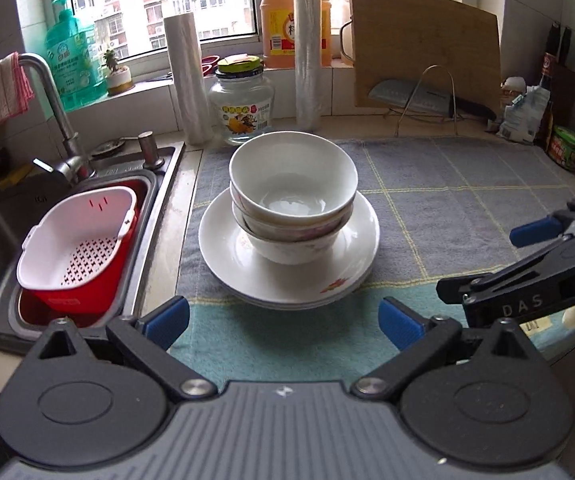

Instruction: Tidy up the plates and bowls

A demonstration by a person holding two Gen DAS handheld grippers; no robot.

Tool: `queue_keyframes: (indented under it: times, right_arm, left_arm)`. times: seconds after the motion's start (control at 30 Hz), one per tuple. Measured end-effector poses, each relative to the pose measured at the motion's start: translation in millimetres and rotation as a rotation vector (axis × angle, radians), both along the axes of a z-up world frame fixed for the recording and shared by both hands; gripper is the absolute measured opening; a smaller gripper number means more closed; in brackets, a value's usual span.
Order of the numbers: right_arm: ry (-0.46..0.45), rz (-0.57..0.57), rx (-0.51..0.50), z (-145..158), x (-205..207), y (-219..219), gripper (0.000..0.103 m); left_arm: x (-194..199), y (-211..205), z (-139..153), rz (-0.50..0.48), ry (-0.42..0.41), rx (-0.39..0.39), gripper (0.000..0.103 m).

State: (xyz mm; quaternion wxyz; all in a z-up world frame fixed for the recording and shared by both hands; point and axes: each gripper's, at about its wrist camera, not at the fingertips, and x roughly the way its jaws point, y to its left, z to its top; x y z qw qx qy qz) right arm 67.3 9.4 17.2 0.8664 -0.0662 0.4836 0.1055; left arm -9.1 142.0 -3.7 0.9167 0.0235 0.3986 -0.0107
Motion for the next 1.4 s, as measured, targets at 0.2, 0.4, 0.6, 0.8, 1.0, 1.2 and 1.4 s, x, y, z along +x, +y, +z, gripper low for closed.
queue_keyframes:
  times: [0.2,0.4,0.6,0.8,1.0,1.2,1.4]
  right_arm:
    - [-0.047,-0.117,0.056,25.7,-46.0,-5.5,0.103]
    - [-0.105,-0.117,0.037,43.8,-66.5,0.2,0.103]
    - [-0.116,-0.114,0.049,49.2,-74.0,3.4,0.103]
    - [-0.128,-0.109,0.050,52.8,-79.4,3.6,0.103]
    - [-0.139,-0.108,0.058,56.1,-81.3,2.6,0.103]
    - [-0.146,-0.112,0.055,58.0,-80.2,3.2,0.103]
    - [-0.150,-0.119,0.058,59.7,-77.5,2.3,0.103]
  left_arm:
    - [-28.1,-3.5,24.8,0.093,-0.015,0.006,0.100]
    - [-43.3,-3.0,37.6,0.123,-0.030,-0.008,0.101]
    - [-52.6,-6.8,40.1,0.131,-0.035,-0.026,0.101]
    - [-57.4,-8.0,45.0,0.140,-0.048,-0.025,0.101]
    - [-57.0,-5.9,48.1,0.150,-0.054,-0.019,0.101]
    - [-54.9,-5.4,49.6,0.155,-0.056,-0.009,0.101]
    - [-52.4,-5.2,50.0,0.156,-0.055,-0.007,0.101]
